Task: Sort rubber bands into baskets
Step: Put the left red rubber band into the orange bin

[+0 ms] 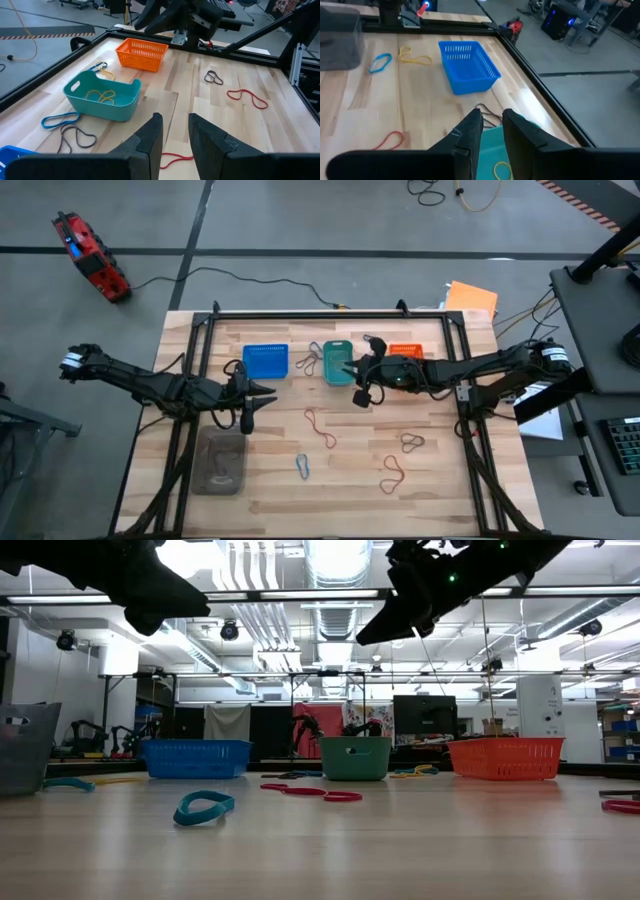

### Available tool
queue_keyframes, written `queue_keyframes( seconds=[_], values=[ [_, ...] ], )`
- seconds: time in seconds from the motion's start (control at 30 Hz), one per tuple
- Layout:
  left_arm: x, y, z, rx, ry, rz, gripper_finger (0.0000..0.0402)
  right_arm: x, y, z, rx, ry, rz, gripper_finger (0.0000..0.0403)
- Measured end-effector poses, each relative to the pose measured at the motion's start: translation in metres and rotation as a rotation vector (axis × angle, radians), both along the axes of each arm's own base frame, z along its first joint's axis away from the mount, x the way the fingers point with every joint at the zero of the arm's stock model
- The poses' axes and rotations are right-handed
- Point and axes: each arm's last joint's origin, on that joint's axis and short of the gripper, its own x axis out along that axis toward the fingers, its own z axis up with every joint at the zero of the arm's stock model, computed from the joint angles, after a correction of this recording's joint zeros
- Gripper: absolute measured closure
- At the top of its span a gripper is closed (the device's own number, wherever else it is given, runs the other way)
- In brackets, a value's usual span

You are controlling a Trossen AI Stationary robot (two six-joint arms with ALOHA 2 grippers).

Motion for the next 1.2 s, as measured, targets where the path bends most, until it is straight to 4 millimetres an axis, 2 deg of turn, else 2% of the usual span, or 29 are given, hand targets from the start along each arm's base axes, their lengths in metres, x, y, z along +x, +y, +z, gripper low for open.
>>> queue_keyframes(
  seconds=[0.37,0.63,1.2],
  values=[
    [0.001,0.000,0.001,0.017,-0.010,-0.005,0.0324,0.009,0.015,-0.012,0.011,-0.023,0.043,0.0348],
    [0.005,-0.001,-0.003,0.025,0.015,-0.008,0.0324,0.009,0.031,-0.009,-0.001,-0.061,0.099,0.0351],
    [0.023,-0.006,-0.021,0.069,0.090,-0.019,0.0324,0.009,0.032,-0.009,-0.003,-0.059,0.099,0.0351]
  ],
)
